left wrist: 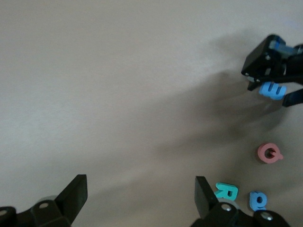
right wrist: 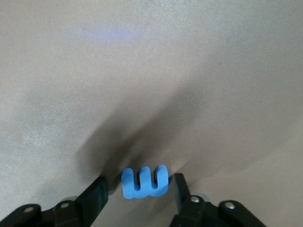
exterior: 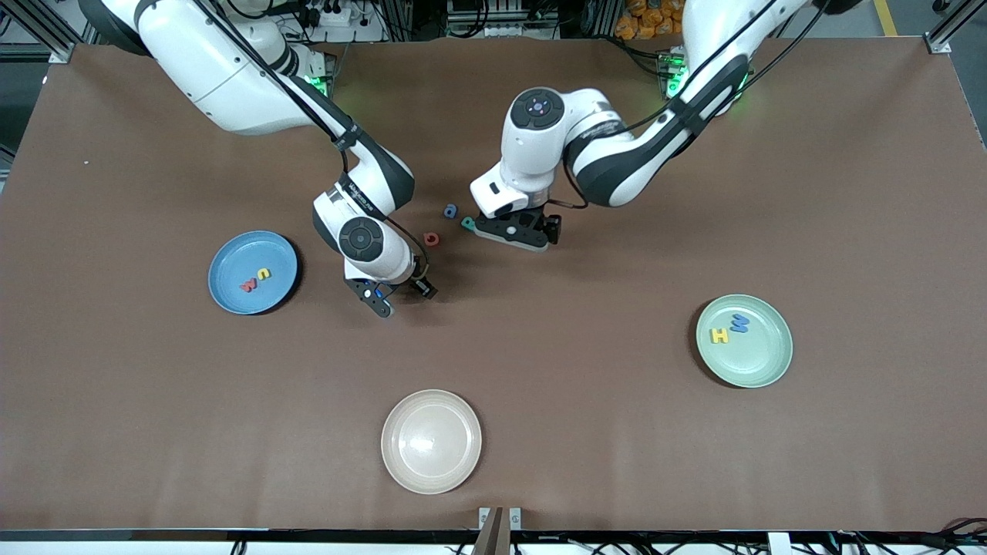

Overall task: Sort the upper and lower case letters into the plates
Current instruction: 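Place the blue E on the blue plate while the left gripper approaches letters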

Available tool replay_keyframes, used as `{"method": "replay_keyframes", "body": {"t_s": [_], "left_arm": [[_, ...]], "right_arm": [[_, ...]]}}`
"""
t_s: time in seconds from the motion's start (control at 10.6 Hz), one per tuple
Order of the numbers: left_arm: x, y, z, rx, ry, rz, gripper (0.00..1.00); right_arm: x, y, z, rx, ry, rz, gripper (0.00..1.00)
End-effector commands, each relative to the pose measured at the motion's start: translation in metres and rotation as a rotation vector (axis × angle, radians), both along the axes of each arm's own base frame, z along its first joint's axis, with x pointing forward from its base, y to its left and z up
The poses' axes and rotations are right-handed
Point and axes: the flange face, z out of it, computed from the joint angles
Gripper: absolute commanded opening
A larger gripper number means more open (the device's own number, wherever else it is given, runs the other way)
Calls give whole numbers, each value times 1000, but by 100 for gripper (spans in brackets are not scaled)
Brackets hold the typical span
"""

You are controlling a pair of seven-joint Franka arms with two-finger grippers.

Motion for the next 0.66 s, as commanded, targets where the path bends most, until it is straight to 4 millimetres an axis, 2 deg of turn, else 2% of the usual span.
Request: {"method": "replay_keyframes", "body": {"t_s": [0.0,0.09,0.19,0.28,0.47,0.57], "left_arm": [[-21,-27,-14,-24,-4,-56,100],[-32,-36,-20,-22,2,-84,100],[-38,-40,-27,-9,-7,-109,100],[-44,-44,-35,-3,-4,-126,100],[-60,-55,-45,8,5,-158,89],[-59,-53,-55,35,-9,-167,85]], "right_arm": [[-10,-9,-9,-31,4,0,48],[-11,-9,-9,-32,5,5,42],[-12,-9,-11,-38,1,18,42],[-13,-9,-11,-40,-5,24,31],[-14,-10,-11,-35,-11,25,9],[-13,-11,-10,-37,-10,26,0]]}}
